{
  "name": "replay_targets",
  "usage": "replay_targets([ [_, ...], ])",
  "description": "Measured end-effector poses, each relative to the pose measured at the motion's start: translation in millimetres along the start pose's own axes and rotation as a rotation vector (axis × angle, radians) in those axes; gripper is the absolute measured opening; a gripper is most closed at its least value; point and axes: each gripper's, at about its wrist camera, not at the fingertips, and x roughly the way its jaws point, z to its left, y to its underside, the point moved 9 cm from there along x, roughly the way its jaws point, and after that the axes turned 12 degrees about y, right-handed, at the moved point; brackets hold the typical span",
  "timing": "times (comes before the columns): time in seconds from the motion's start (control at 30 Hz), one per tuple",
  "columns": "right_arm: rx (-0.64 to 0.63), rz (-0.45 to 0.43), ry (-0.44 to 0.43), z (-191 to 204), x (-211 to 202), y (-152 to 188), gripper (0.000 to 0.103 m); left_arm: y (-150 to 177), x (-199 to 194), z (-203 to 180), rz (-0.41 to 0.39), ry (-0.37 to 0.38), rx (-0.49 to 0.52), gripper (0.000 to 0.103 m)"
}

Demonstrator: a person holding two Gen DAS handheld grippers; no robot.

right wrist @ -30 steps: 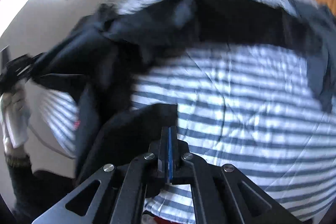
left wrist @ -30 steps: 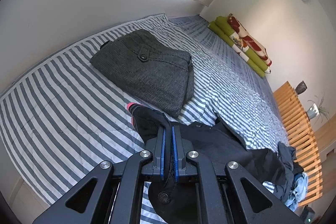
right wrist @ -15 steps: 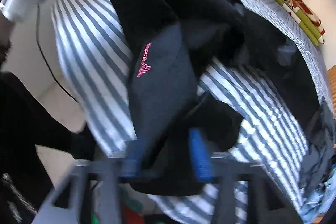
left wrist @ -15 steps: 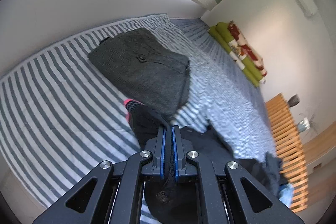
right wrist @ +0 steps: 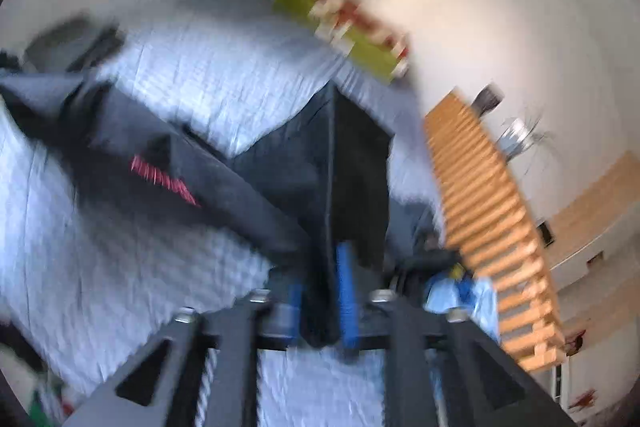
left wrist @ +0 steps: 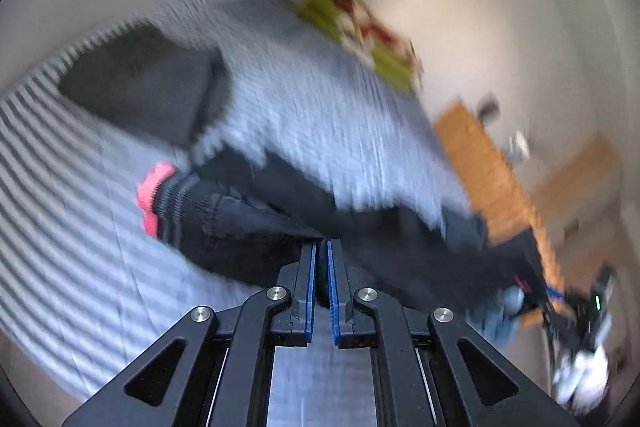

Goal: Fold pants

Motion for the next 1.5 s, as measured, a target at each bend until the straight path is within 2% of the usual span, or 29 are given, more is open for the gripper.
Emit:
replay_targets([
  [0.07,-0.013,0.084,-0.062,7.6,19.5,46.4,0.044,50.2,7.8,-5.0,0.124,0.021,0.016,0.007],
  [0.13,0.008,0.129,-0.094,9.7,32.6,74.8,0.044,103.5,9.6,-3.6,0.250,0.016,0.033,0.008],
  [0.2,0.067,0.140,-0.156,10.5,41.4,91.2,0.044,133.9,0.7,1.2,0.307,-0.024,0.039,0.008],
  [0.27,0.148,0.138,-0.217,6.9,46.2,90.4,0.044,134.9,-12.0,5.6,0.297,-0.045,0.030,0.008],
  [0.33,0.210,0.133,-0.251,6.7,51.2,84.4,0.045,116.9,-29.2,4.9,0.240,-0.073,0.040,0.010],
  [0.4,0.283,0.125,-0.290,2.1,59.0,76.8,0.049,83.8,-43.2,11.7,0.154,-0.125,0.030,0.020],
  [0.47,0.363,0.127,-0.348,1.5,69.0,59.7,0.050,51.0,-48.1,24.4,0.091,-0.155,0.004,0.047],
  [0.6,0.501,0.142,-0.465,0.9,89.5,33.4,0.051,-29.0,-25.6,41.1,0.021,-0.191,-0.010,0.063],
  [0.67,0.563,0.146,-0.493,5.1,97.3,22.2,0.051,-63.4,-0.2,53.9,0.015,-0.197,-0.063,0.073],
  [0.73,0.628,0.142,-0.539,16.5,103.0,13.5,0.052,-91.7,32.7,66.8,0.042,-0.141,-0.147,0.076],
  [0.8,0.659,0.144,-0.578,32.2,105.8,6.6,0.053,-109.9,63.9,78.0,0.065,-0.118,-0.211,0.076],
  [0.87,0.676,0.131,-0.585,51.5,109.7,-0.4,0.053,-118.6,100.0,88.6,0.126,-0.121,-0.215,0.083],
  [0.97,0.676,0.111,-0.579,76.4,117.6,-10.0,0.053,-120.9,141.3,105.0,0.210,-0.171,-0.229,0.084],
  [1.03,0.687,0.105,-0.584,86.2,123.7,-13.8,0.053,-115.4,165.8,111.3,0.263,-0.162,-0.262,0.083],
  [1.07,0.697,0.100,-0.600,90.7,128.2,-16.0,0.053,-112.9,173.1,115.5,0.268,-0.155,-0.286,0.080],
  [1.1,0.708,0.096,-0.610,92.4,132.1,-16.7,0.053,-105.2,179.7,115.7,0.265,-0.149,-0.297,0.073],
  [1.13,0.720,0.092,-0.614,92.1,136.1,-16.1,0.053,-102.5,186.8,114.9,0.270,-0.146,-0.292,0.053],
  [1.2,0.763,0.085,-0.600,87.2,150.0,-11.4,0.053,-101.3,188.8,108.4,0.259,-0.201,-0.210,0.047],
  [1.27,0.818,0.127,-0.589,82.2,168.3,-6.7,0.053,-99.0,180.4,91.7,0.239,-0.242,-0.141,0.033],
  [1.37,0.851,0.133,-0.595,74.5,178.5,-7.2,0.053,-118.4,140.1,55.5,0.113,-0.220,-0.084,0.026],
  [1.47,0.857,0.079,-0.572,62.2,168.5,-9.1,0.053,-139.1,63.5,12.2,-0.124,-0.239,0.062,0.024],
  [1.5,0.859,0.061,-0.579,59.1,164.0,-10.5,0.053,-139.3,46.4,8.4,-0.170,-0.261,0.096,0.024],
])
